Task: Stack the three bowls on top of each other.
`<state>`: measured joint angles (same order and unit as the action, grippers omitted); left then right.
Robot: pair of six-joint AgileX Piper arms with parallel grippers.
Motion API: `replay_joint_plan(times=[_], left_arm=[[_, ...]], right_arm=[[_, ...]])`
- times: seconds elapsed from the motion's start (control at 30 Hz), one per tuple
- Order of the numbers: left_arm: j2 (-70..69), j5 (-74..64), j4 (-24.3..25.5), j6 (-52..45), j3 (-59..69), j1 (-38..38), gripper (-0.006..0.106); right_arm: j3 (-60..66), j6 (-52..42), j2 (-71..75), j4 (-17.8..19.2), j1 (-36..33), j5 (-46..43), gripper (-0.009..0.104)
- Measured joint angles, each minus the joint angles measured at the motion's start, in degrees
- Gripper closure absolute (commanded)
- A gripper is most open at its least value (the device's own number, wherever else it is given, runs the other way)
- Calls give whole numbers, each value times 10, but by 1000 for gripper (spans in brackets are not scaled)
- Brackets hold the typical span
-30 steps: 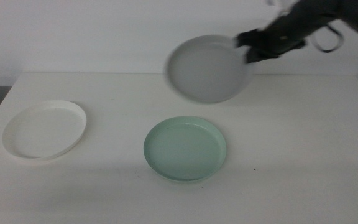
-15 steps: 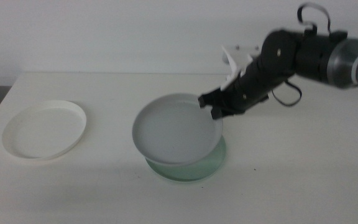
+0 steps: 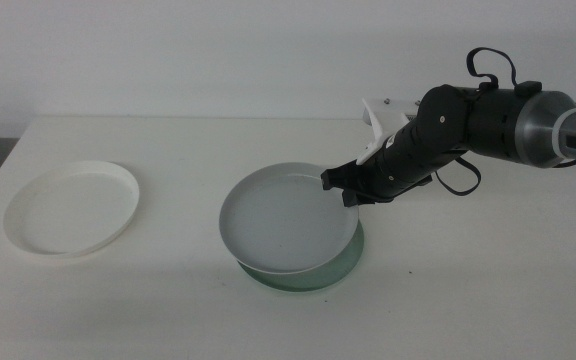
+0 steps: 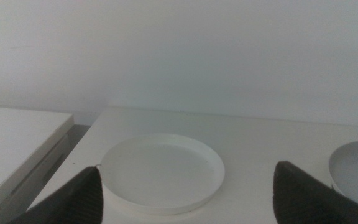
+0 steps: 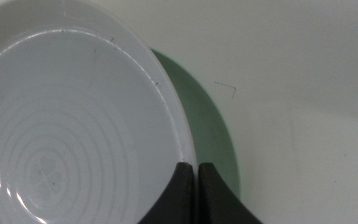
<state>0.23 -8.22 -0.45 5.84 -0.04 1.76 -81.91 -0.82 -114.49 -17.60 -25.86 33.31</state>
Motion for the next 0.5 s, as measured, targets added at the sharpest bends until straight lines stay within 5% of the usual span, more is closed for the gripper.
replay_joint_plan(times=[0.27, 0.37, 0.5], left_arm=[[0, 0, 8, 0, 0, 0, 7], [0, 0, 8, 0, 0, 0, 7], [0, 0, 9, 0, 0, 0, 7]], right_arm=[[0, 16, 0, 31, 0, 20, 92], [0, 23, 0, 35, 0, 21, 69], [0, 23, 0, 35, 0, 21, 18]])
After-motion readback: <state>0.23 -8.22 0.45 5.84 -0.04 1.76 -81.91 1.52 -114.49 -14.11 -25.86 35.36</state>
